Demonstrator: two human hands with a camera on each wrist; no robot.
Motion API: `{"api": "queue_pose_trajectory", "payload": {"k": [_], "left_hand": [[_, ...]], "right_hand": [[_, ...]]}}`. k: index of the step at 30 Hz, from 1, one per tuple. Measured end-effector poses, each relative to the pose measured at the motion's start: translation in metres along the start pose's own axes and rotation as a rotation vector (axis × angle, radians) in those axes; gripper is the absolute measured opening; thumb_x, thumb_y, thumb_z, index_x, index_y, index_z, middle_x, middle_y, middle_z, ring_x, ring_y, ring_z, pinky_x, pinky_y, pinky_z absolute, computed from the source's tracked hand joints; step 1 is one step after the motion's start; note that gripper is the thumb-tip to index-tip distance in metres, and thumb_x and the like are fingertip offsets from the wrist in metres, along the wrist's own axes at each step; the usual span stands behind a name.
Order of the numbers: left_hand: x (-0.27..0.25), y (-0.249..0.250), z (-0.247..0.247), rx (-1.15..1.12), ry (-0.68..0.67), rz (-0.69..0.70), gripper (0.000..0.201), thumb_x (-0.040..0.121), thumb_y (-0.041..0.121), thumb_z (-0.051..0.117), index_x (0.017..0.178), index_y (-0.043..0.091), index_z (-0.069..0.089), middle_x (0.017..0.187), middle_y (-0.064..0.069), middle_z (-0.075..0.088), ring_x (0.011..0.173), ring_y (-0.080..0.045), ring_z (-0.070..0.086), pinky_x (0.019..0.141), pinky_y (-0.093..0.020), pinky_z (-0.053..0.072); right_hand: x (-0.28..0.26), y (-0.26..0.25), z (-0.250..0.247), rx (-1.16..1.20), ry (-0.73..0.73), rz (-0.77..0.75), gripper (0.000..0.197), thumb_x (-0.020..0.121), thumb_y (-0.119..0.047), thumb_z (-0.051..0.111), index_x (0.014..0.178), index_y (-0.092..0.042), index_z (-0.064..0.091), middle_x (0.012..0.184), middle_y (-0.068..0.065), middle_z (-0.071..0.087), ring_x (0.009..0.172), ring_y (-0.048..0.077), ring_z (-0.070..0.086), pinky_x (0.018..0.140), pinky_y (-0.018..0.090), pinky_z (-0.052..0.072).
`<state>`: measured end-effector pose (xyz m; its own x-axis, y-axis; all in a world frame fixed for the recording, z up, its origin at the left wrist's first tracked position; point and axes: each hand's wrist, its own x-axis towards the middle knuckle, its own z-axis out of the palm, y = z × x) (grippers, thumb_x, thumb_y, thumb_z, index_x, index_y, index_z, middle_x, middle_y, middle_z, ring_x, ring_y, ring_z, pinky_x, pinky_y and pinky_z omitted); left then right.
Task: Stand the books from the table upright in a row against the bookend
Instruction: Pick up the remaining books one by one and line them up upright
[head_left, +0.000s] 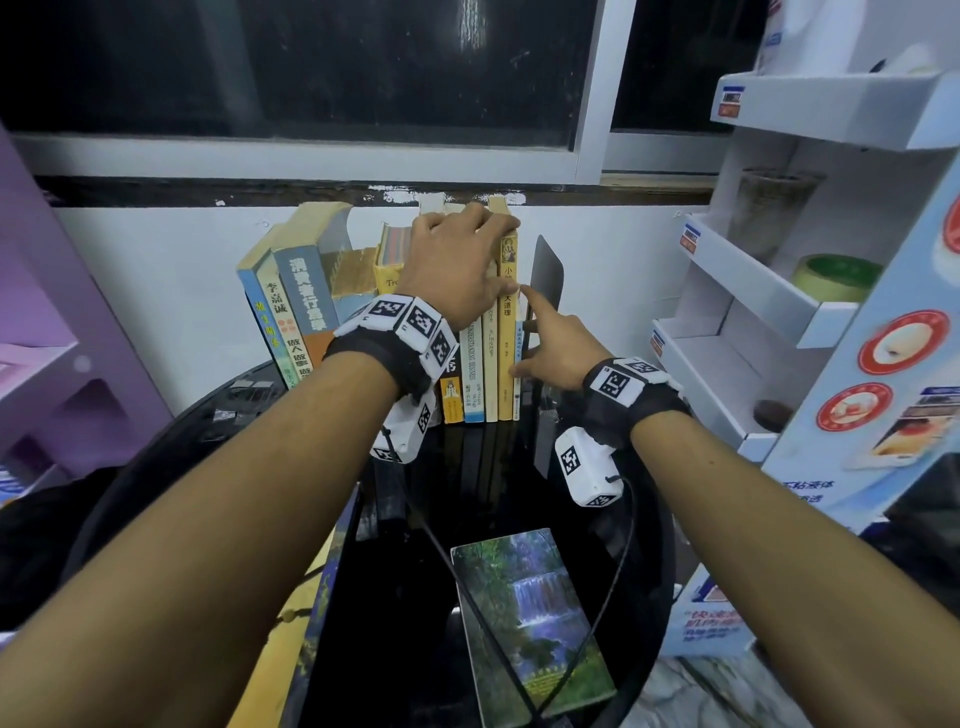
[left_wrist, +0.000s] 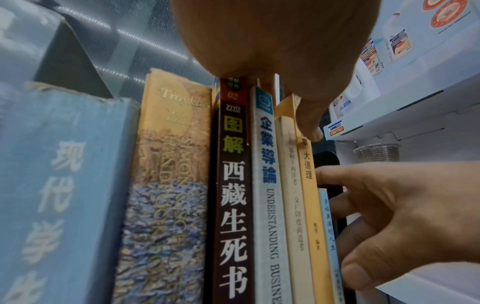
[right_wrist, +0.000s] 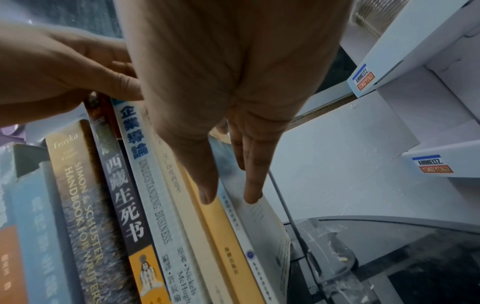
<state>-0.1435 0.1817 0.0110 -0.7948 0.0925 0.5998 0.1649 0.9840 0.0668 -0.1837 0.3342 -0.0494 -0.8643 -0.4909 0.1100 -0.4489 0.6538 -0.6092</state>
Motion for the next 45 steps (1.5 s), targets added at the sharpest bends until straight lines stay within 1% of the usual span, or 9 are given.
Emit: {"api": "queue_pose_trajectory", "payload": {"k": [8, 13, 16, 20, 24, 28, 33, 40, 45], "left_hand": [[-0.02, 0.005, -0.012, -0.105, 0.078, 0.015, 0.044, 0.088, 0.037, 0.058, 0.13, 0.025, 0.052, 0.135, 0.001, 0.05, 0.13, -0.02, 0.04, 0.111, -0.037, 0.021], [-0.049, 0.014, -0.019, -0.141, 0.091, 0.009, 0.031, 0.089, 0.032, 0.057, 0.119, 0.024, 0.056, 0.12, 0.001, 0.054, 0.117, -0.019, 0.047, 0.102, -0.037, 0.032], [-0.071, 0.017, -0.018, -0.172, -0.003, -0.011, 0.03, 0.087, 0.03, 0.059, 0.116, 0.023, 0.056, 0.115, 0.001, 0.055, 0.112, -0.019, 0.05, 0.1, -0.041, 0.039], [-0.1, 0.021, -0.016, -0.214, -0.18, -0.032, 0.029, 0.086, 0.029, 0.062, 0.114, 0.022, 0.057, 0.105, 0.005, 0.053, 0.104, -0.016, 0.053, 0.093, -0.037, 0.043], [-0.124, 0.031, -0.02, -0.284, -0.47, -0.096, 0.032, 0.087, 0.027, 0.066, 0.117, 0.018, 0.057, 0.105, 0.003, 0.056, 0.103, -0.019, 0.055, 0.084, -0.029, 0.041], [-0.147, 0.038, -0.02, -0.311, -0.775, -0.188, 0.038, 0.089, 0.033, 0.065, 0.122, 0.02, 0.055, 0.118, -0.001, 0.059, 0.106, -0.019, 0.053, 0.091, -0.031, 0.042], [-0.167, 0.043, -0.022, -0.3, -0.982, -0.198, 0.049, 0.086, 0.044, 0.065, 0.129, 0.025, 0.05, 0.129, 0.002, 0.055, 0.113, -0.017, 0.05, 0.097, -0.031, 0.037], [-0.184, 0.057, -0.016, -0.29, -1.117, -0.21, 0.085, 0.076, 0.047, 0.076, 0.145, 0.019, 0.034, 0.145, -0.001, 0.043, 0.131, -0.021, 0.043, 0.107, -0.033, 0.035], [-0.191, 0.061, -0.009, -0.179, -1.027, -0.127, 0.084, 0.067, 0.043, 0.084, 0.137, 0.016, 0.046, 0.134, -0.003, 0.054, 0.118, -0.022, 0.053, 0.099, -0.033, 0.045]], "right_hand": [[-0.029, -0.002, -0.017, -0.112, -0.049, 0.026, 0.076, 0.078, -0.023, 0.078, 0.143, -0.018, 0.038, 0.124, 0.005, 0.062, 0.096, 0.017, 0.064, 0.072, 0.018, 0.048], [-0.06, -0.01, -0.018, -0.282, -0.245, 0.048, 0.057, 0.078, -0.036, 0.077, 0.128, -0.019, 0.053, 0.115, -0.002, 0.064, 0.095, 0.014, 0.06, 0.075, 0.022, 0.044], [-0.078, -0.016, -0.013, -0.341, -0.371, 0.066, 0.058, 0.077, -0.041, 0.076, 0.127, -0.02, 0.055, 0.115, -0.001, 0.063, 0.08, 0.011, 0.06, 0.066, 0.024, 0.049], [-0.099, -0.022, -0.004, -0.34, -0.453, 0.099, 0.061, 0.075, -0.042, 0.078, 0.126, -0.02, 0.055, 0.119, 0.001, 0.061, 0.097, 0.021, 0.063, 0.079, 0.036, 0.058], [-0.119, -0.031, 0.003, -0.345, -0.495, 0.095, 0.06, 0.075, -0.04, 0.079, 0.126, -0.018, 0.057, 0.121, 0.002, 0.062, 0.1, 0.019, 0.06, 0.072, 0.027, 0.053], [-0.136, -0.034, 0.013, -0.379, -0.516, 0.075, 0.067, 0.073, -0.04, 0.081, 0.129, -0.017, 0.055, 0.124, 0.001, 0.06, 0.1, 0.018, 0.057, 0.067, 0.021, 0.046], [-0.151, -0.034, 0.023, -0.413, -0.552, 0.073, 0.073, 0.071, -0.038, 0.082, 0.133, -0.013, 0.052, 0.129, 0.002, 0.057, 0.113, 0.02, 0.055, 0.097, 0.031, 0.046], [-0.162, -0.028, 0.033, -0.489, -0.548, 0.061, 0.08, 0.062, -0.038, 0.088, 0.131, -0.018, 0.053, 0.125, 0.0, 0.059, 0.109, 0.02, 0.057, 0.097, 0.034, 0.047], [-0.163, -0.027, 0.036, -0.51, -0.531, 0.052, 0.084, 0.058, -0.035, 0.09, 0.131, -0.015, 0.052, 0.124, 0.002, 0.06, 0.108, 0.021, 0.057, 0.094, 0.032, 0.048]]}}
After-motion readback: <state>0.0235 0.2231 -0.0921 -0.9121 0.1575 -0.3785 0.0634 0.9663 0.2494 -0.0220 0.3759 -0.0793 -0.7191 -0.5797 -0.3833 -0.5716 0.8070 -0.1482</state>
